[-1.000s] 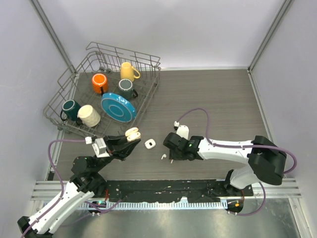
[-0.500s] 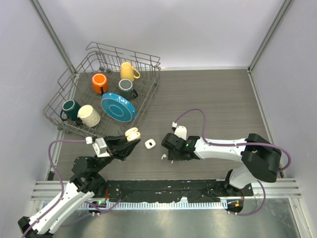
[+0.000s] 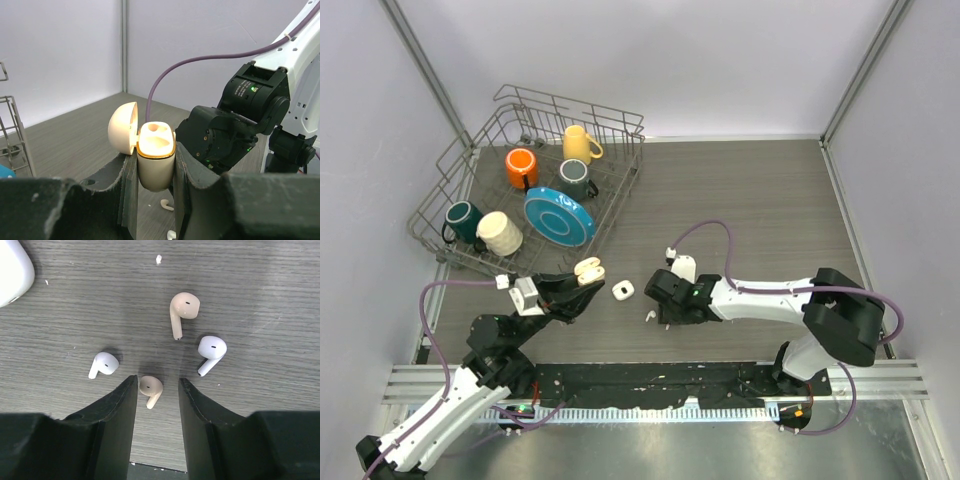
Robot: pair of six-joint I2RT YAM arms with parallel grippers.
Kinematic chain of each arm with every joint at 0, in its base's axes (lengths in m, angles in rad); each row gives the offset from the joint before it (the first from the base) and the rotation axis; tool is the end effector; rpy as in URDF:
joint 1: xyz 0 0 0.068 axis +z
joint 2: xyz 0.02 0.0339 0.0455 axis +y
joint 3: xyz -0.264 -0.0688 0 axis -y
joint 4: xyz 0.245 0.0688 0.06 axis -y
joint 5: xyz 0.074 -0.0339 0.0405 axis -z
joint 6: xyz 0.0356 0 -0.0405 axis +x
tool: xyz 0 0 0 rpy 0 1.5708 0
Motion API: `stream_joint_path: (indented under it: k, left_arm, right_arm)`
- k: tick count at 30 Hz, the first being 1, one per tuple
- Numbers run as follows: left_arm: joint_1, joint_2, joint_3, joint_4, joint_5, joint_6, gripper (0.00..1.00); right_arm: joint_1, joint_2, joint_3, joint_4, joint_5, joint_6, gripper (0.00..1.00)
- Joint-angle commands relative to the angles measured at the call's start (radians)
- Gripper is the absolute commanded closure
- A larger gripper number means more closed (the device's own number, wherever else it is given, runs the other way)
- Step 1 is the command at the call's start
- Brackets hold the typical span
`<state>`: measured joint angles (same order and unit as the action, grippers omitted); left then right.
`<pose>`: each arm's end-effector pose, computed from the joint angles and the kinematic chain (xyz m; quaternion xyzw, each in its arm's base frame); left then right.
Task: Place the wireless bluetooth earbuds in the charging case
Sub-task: Pick up the earbud from the center of the board.
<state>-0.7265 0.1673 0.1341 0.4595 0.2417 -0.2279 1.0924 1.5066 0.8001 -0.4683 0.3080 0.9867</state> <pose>0.0731 -0.0764 0.2542 0.2309 0.4960 -0.4413 0.7113 0.1339 0.2347 0.1640 -0.0210 0.9691 0.0914 0.2281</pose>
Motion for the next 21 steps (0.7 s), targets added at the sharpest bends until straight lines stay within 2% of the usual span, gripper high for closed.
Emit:
stream_joint_path:
  k: [1,21]
  left_arm:
    - [-0.004,0.014,0.001,0.048,-0.015,-0.004,1.00]
    - [-0.004,0.028,-0.002,0.053,-0.016,-0.011,1.00]
  right_arm:
    - [0.009,0.027,0.042,0.020,0.011,0.009,0.57]
    - [0.031,0.047,0.059,-0.036,0.043,0.007,0.60]
